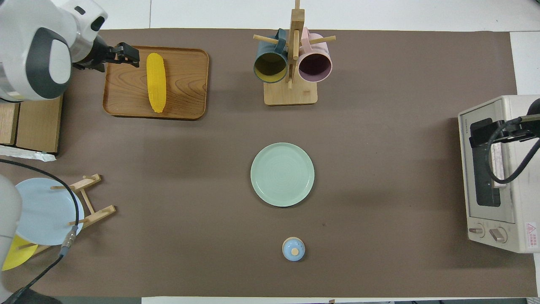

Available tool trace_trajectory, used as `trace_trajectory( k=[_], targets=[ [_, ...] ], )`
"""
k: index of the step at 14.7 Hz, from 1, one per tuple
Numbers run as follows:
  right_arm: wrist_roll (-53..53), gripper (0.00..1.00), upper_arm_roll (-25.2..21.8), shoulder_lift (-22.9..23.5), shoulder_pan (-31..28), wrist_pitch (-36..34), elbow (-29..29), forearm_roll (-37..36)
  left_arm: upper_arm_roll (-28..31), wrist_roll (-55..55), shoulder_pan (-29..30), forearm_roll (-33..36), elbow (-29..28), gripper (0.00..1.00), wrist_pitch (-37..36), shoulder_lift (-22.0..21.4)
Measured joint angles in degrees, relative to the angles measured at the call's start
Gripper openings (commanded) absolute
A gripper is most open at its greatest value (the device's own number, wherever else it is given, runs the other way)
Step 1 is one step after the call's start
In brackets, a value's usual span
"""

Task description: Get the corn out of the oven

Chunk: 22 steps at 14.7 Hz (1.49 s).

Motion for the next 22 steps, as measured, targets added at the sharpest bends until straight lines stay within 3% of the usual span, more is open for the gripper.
trace_trajectory(
  k=[8, 14, 17, 22],
  targets=[
    [0.0, 1.0, 0.0, 0.0, 0.0, 0.0, 0.1, 0.0, 1.0, 0.0, 0.1, 1.6, -3.1, 1.0, -20.9, -17.9],
    [0.0, 1.0, 0.0, 0.0, 0.0, 0.0, 0.1, 0.0, 0.6, 0.0, 0.1, 2.0, -16.9, 1.0, -22.6, -30.5],
    [0.0, 1.0, 0.0, 0.0, 0.0, 0.0, 0.1, 0.0, 0.6, 0.3, 0.1, 2.1, -20.0, 1.0, -22.1, -32.2],
    [0.0, 1.0, 0.0, 0.0, 0.0, 0.0, 0.1, 0.0, 0.5, 0.5, 0.1, 2.1, -19.9, 1.0, -21.6, -31.2]
  ],
)
